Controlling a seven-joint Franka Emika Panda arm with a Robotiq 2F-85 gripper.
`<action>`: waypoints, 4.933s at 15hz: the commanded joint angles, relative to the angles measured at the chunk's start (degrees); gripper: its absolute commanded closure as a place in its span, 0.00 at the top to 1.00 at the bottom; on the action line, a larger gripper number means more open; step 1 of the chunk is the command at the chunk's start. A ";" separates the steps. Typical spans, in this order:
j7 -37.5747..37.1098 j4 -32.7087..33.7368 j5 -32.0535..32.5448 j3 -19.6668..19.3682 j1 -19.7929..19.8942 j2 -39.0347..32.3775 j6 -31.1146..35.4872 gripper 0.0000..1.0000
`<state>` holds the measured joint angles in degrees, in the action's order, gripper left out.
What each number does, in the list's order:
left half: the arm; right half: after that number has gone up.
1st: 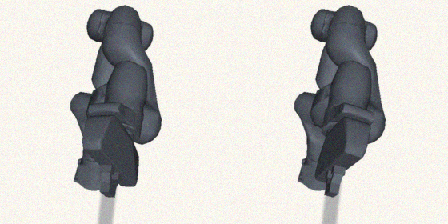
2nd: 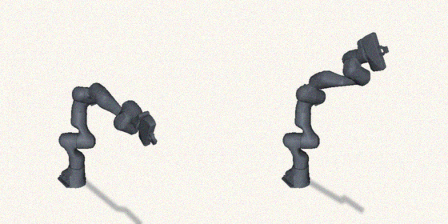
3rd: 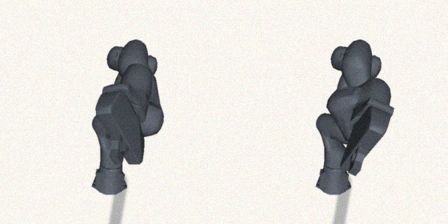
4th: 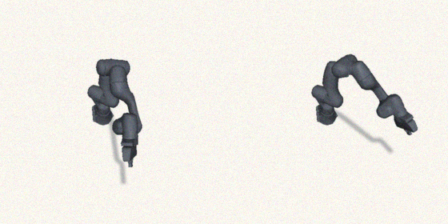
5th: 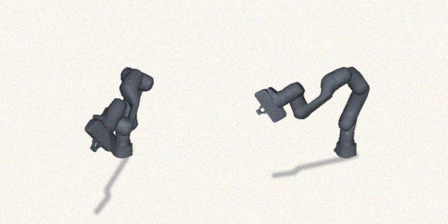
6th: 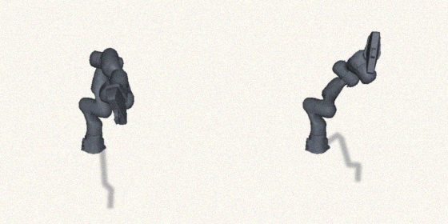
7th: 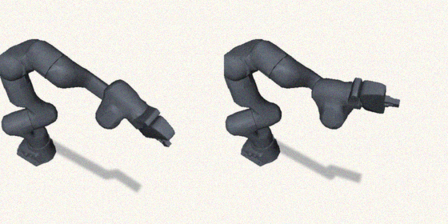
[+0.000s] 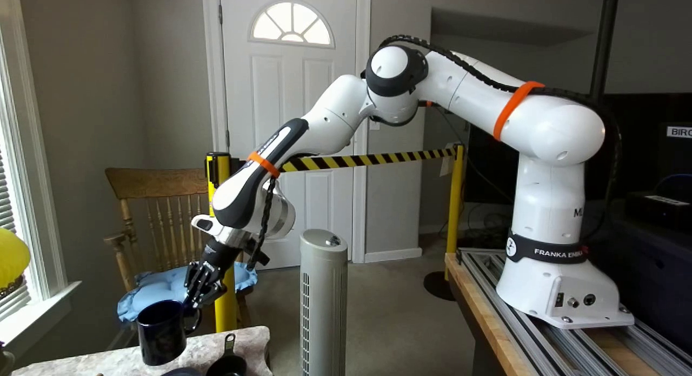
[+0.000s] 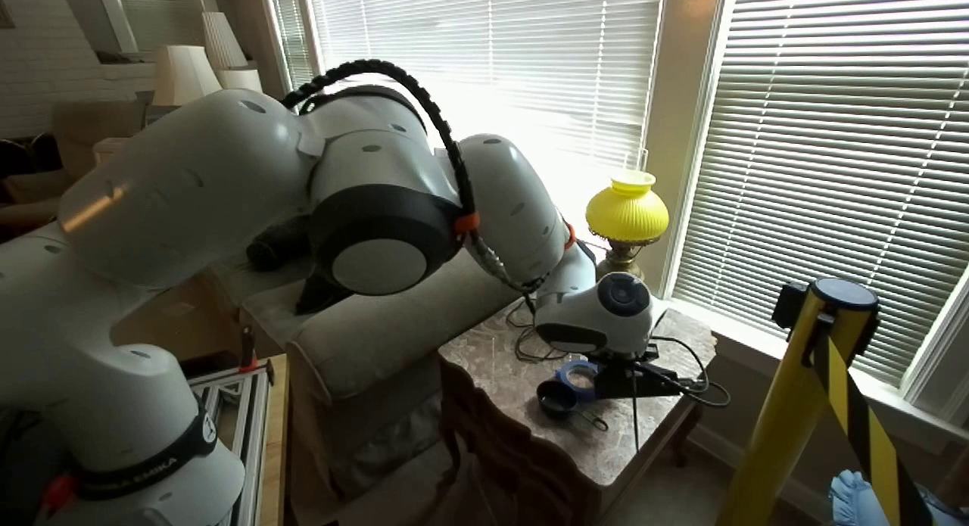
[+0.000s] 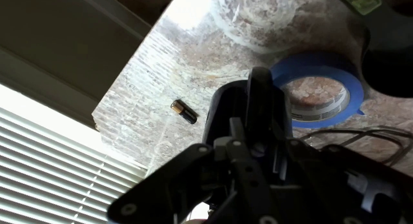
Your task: Empty the contents of the black mug into the measuring cup and place the mug back
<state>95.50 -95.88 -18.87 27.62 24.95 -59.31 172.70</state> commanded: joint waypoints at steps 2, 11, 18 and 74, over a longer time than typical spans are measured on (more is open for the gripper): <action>-11.38 -12.60 1.90 4.26 5.27 5.18 11.50 0.05; -33.95 -26.37 19.75 -8.05 2.33 15.29 19.49 0.05; -39.11 -30.84 33.14 -16.85 -3.02 22.38 18.54 0.05; -37.75 -7.45 69.02 -26.34 -33.30 19.62 -42.72 0.05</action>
<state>58.90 -105.85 48.82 -0.04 -8.59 -38.36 132.21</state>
